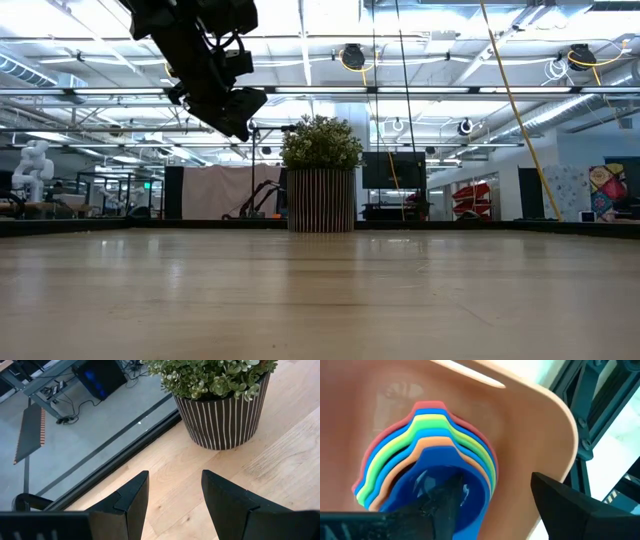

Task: Nest measuring cups in basket
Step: Put the nested measuring cups into the orange bin

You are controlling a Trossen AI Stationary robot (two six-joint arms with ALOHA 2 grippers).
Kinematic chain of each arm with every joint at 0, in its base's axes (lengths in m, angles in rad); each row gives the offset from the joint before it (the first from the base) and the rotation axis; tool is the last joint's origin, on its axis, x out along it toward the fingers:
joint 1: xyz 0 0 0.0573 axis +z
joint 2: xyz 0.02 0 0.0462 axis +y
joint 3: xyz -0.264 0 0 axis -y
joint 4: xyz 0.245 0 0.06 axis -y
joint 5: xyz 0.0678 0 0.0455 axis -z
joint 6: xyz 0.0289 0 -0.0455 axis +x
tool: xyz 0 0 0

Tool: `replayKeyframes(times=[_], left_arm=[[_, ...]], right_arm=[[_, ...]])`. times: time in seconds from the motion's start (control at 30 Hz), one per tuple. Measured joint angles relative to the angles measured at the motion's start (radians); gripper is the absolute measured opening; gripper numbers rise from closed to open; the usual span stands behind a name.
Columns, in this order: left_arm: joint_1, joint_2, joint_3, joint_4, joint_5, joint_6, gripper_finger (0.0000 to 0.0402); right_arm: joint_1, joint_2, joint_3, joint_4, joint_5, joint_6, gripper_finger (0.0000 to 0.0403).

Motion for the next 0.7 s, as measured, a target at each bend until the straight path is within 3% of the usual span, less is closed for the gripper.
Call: replayKeyframes(times=[0.7], left_arm=[[0.000, 0.000, 0.000, 0.001, 0.000, 0.003, 0.0186]], right_arm=[[-0.005, -0.046, -0.008, -0.079, -0.015, 0.007, 0.0233]])
